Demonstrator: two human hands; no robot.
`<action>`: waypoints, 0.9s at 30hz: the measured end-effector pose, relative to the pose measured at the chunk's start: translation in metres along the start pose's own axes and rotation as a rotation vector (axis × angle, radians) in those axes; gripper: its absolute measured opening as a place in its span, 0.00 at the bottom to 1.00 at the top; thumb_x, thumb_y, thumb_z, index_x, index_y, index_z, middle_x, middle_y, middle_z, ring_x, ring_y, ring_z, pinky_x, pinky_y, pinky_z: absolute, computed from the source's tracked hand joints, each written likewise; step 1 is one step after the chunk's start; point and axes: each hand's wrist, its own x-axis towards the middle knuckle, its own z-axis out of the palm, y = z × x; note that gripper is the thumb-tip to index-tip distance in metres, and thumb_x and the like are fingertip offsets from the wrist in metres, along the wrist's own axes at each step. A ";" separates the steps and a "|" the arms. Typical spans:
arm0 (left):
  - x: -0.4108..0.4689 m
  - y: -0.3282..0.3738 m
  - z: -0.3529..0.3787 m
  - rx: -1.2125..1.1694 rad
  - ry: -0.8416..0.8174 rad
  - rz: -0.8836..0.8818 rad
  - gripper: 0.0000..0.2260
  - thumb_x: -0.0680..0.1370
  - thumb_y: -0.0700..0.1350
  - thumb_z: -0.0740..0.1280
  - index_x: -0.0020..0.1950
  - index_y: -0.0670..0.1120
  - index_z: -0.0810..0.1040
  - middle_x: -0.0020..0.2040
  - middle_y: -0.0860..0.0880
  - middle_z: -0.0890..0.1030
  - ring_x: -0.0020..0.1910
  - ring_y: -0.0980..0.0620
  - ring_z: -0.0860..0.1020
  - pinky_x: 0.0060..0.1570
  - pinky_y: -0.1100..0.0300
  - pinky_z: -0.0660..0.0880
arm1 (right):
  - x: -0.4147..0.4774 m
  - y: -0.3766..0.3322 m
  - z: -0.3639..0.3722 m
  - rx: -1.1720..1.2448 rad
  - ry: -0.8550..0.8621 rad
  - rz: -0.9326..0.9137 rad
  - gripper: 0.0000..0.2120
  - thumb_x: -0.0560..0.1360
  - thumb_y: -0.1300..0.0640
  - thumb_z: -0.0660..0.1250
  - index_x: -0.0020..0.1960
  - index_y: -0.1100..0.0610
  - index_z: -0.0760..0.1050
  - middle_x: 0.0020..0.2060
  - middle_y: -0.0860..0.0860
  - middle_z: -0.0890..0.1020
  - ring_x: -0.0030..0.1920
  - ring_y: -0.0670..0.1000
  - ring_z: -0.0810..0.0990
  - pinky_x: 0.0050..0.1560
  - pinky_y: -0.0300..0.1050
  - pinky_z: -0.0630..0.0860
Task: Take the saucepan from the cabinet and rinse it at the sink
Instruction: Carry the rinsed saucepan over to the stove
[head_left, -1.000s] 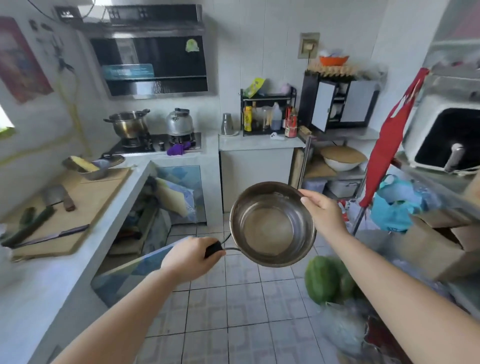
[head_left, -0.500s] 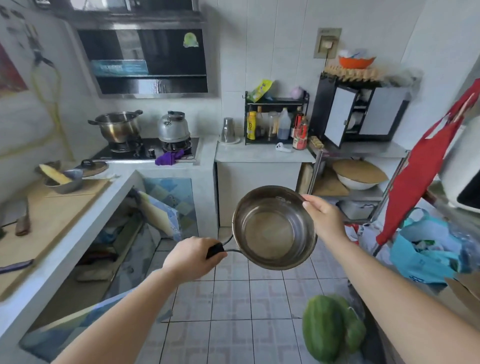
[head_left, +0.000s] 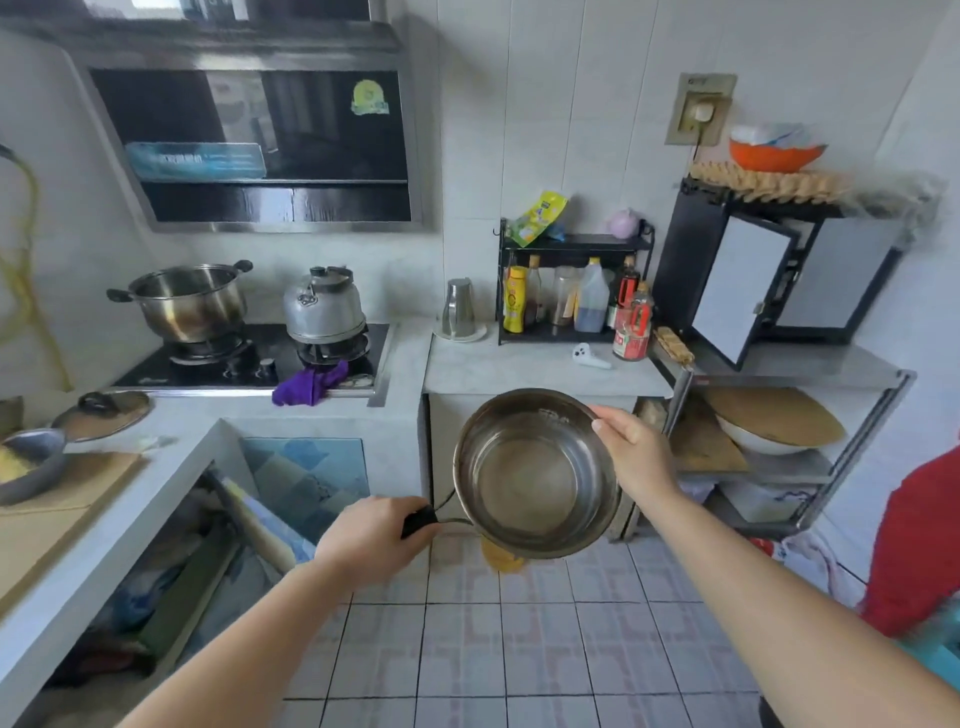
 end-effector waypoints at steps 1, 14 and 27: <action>0.019 -0.007 -0.001 0.006 -0.001 -0.001 0.14 0.75 0.62 0.59 0.49 0.54 0.78 0.41 0.54 0.83 0.41 0.51 0.80 0.41 0.55 0.77 | 0.019 0.004 0.007 0.006 -0.007 0.002 0.13 0.77 0.57 0.63 0.60 0.54 0.78 0.51 0.45 0.81 0.54 0.44 0.77 0.54 0.39 0.70; 0.273 -0.065 0.012 0.000 -0.039 -0.116 0.14 0.76 0.61 0.59 0.47 0.53 0.77 0.39 0.53 0.82 0.40 0.51 0.78 0.39 0.56 0.75 | 0.294 0.069 0.089 0.015 -0.118 0.026 0.12 0.77 0.58 0.62 0.59 0.54 0.79 0.54 0.48 0.82 0.53 0.45 0.76 0.54 0.40 0.69; 0.469 -0.112 0.011 -0.038 -0.025 -0.289 0.10 0.76 0.59 0.61 0.41 0.55 0.74 0.34 0.55 0.77 0.36 0.51 0.75 0.32 0.59 0.68 | 0.526 0.107 0.176 -0.034 -0.222 -0.032 0.13 0.76 0.57 0.63 0.58 0.53 0.79 0.56 0.52 0.83 0.58 0.52 0.78 0.55 0.44 0.71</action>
